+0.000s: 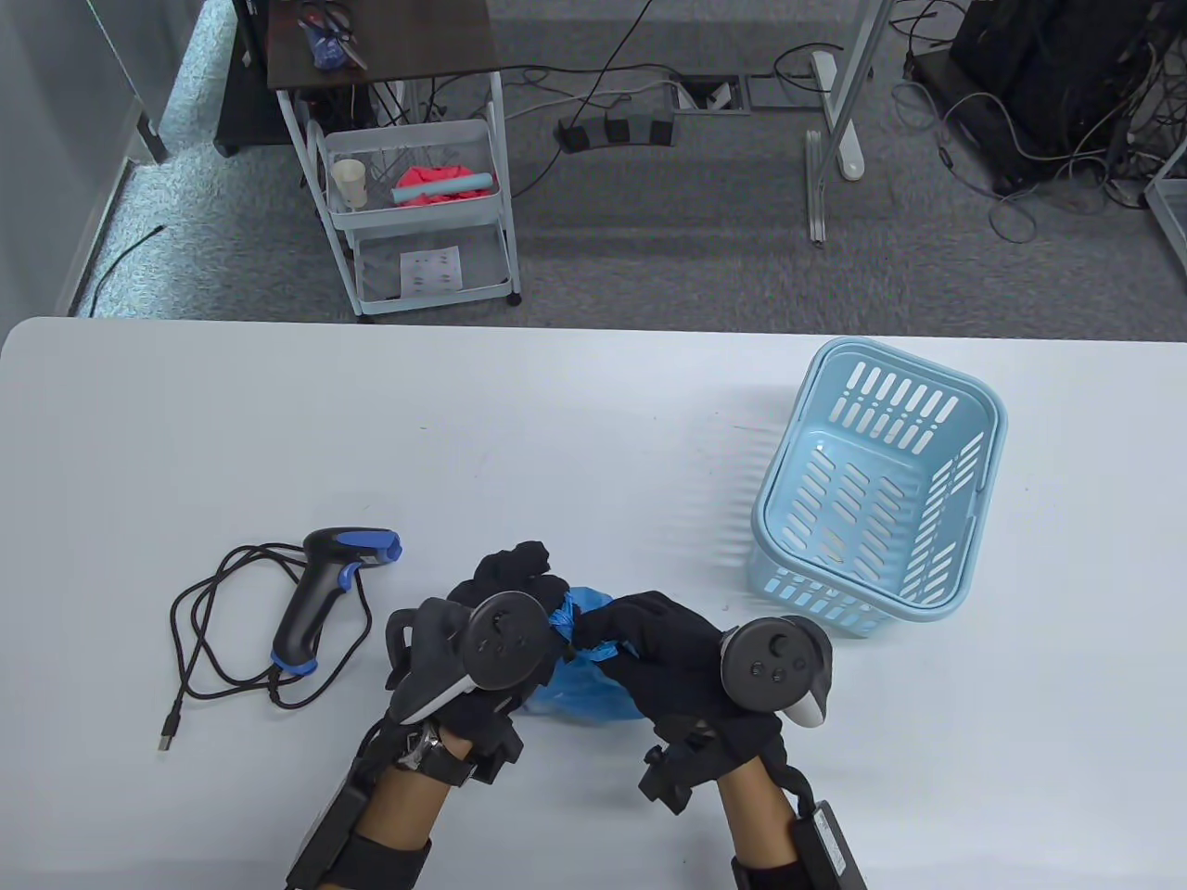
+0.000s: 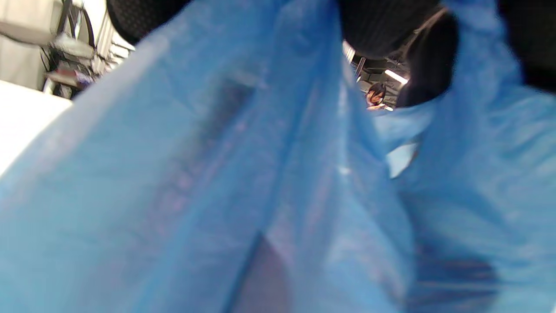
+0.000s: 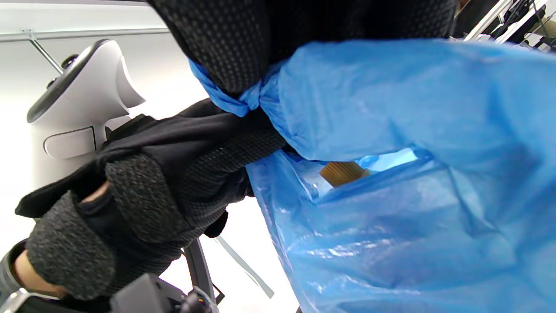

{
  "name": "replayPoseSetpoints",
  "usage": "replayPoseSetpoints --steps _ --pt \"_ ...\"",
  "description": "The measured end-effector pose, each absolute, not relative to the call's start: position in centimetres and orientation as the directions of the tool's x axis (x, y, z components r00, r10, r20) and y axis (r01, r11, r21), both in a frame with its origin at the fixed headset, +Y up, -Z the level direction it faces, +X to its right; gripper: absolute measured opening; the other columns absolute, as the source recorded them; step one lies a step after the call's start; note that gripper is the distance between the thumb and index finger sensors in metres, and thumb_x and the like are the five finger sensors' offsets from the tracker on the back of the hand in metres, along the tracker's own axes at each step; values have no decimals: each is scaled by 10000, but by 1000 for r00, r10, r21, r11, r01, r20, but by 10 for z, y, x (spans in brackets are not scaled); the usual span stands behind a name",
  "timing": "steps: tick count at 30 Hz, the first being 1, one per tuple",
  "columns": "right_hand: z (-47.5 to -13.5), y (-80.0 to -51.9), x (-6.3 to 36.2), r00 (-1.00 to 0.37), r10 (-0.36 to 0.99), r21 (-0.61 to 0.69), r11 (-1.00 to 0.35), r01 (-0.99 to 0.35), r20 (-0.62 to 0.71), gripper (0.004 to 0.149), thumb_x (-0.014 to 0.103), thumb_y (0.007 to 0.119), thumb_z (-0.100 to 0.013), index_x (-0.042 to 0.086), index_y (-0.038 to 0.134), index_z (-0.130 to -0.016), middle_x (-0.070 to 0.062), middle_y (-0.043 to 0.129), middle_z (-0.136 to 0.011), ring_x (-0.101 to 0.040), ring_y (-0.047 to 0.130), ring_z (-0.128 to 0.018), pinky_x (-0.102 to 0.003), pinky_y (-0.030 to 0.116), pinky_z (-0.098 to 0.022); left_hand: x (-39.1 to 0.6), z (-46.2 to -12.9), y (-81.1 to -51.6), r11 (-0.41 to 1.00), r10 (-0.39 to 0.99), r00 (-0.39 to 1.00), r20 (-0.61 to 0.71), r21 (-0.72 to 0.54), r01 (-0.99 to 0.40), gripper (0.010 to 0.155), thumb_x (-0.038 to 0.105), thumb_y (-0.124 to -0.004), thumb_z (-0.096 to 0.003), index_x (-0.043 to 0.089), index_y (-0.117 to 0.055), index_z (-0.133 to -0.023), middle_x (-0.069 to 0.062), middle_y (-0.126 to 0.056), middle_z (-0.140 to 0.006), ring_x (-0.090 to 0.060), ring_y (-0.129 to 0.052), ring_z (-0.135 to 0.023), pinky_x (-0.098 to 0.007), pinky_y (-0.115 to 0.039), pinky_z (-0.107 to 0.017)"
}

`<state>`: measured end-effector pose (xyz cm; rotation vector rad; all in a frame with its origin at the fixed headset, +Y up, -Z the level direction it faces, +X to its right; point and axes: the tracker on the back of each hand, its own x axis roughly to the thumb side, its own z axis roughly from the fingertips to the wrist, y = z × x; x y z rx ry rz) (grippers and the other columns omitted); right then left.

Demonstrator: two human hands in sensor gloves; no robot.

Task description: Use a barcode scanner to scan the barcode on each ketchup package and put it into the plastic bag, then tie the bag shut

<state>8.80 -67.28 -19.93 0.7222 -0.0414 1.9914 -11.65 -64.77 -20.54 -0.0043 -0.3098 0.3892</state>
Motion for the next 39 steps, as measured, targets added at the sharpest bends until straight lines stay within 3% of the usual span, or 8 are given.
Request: replayPoseSetpoints --steps 6,18,32,39 --pt "-199 -673 89 -396 766 218 -558 -800 506 331 194 802 -525 209 796 -857 -129 855 -822 -404 791 -786 -604 627 -654 -126 -207 -647 843 538 787 301 -184 -506 452 367 -790 -487 155 -797 -886 -79 -605 -1106 -421 -733 -985 -516 -720 -664" --pt "-200 -676 92 -428 773 143 -544 -827 467 343 209 786 -536 172 772 -877 -136 854 -800 -403 793 -767 -603 631 -645 -131 -197 -631 819 573 732 368 -249 -516 566 458 -864 -433 160 -773 -905 -90 -589 -1119 -431 -717 -1001 -537 -710 -673" --pt "-196 -672 98 -435 755 128 -557 -821 491 371 300 770 -538 151 780 -878 -136 864 -818 -428 782 -792 -617 616 -653 -138 -188 -618 860 499 771 397 -114 -498 435 456 -753 -493 196 -823 -834 -69 -681 -1080 -411 -793 -949 -523 -739 -643" --pt "-191 -672 111 -409 780 129 -521 -844 474 359 278 777 -524 158 795 -862 -126 862 -835 -419 780 -799 -608 621 -656 -156 -191 -625 866 487 790 372 -87 -492 407 449 -738 -502 212 -842 -815 -38 -722 -1061 -395 -816 -937 -516 -752 -633"
